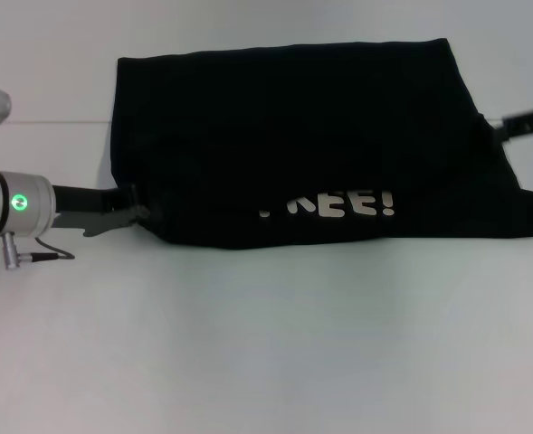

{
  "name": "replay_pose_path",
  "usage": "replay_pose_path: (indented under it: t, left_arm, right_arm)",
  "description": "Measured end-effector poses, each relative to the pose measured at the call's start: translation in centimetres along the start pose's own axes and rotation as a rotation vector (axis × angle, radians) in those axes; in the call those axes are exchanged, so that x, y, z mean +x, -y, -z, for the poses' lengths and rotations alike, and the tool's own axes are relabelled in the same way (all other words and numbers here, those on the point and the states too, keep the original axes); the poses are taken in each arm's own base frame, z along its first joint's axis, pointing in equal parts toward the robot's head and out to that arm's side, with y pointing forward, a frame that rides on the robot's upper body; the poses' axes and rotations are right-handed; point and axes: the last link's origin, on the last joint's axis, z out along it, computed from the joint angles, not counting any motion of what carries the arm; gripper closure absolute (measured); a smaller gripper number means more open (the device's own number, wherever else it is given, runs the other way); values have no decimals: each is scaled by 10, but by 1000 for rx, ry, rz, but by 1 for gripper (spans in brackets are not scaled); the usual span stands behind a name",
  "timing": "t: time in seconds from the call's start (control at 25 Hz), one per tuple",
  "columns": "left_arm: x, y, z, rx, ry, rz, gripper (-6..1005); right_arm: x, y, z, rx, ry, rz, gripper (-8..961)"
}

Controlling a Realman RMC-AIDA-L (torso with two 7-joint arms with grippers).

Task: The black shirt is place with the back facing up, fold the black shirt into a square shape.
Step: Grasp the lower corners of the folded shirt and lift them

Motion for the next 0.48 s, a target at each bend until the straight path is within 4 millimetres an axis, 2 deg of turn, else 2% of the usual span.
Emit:
replay_pose_path:
  t: [0.08, 0.28, 0.48]
  left_arm:
    - [3, -1, 3, -12, -10, 7, 993]
    - [6, 1, 4, -9, -31, 14, 993]
    - [9, -2, 2, -7, -37, 7, 992]
  right_arm:
    - [12, 14, 2, 17, -23, -4, 58]
    - [36, 48, 3, 88, -12, -16, 59]
    - [52, 54, -12, 52, 75, -20, 59]
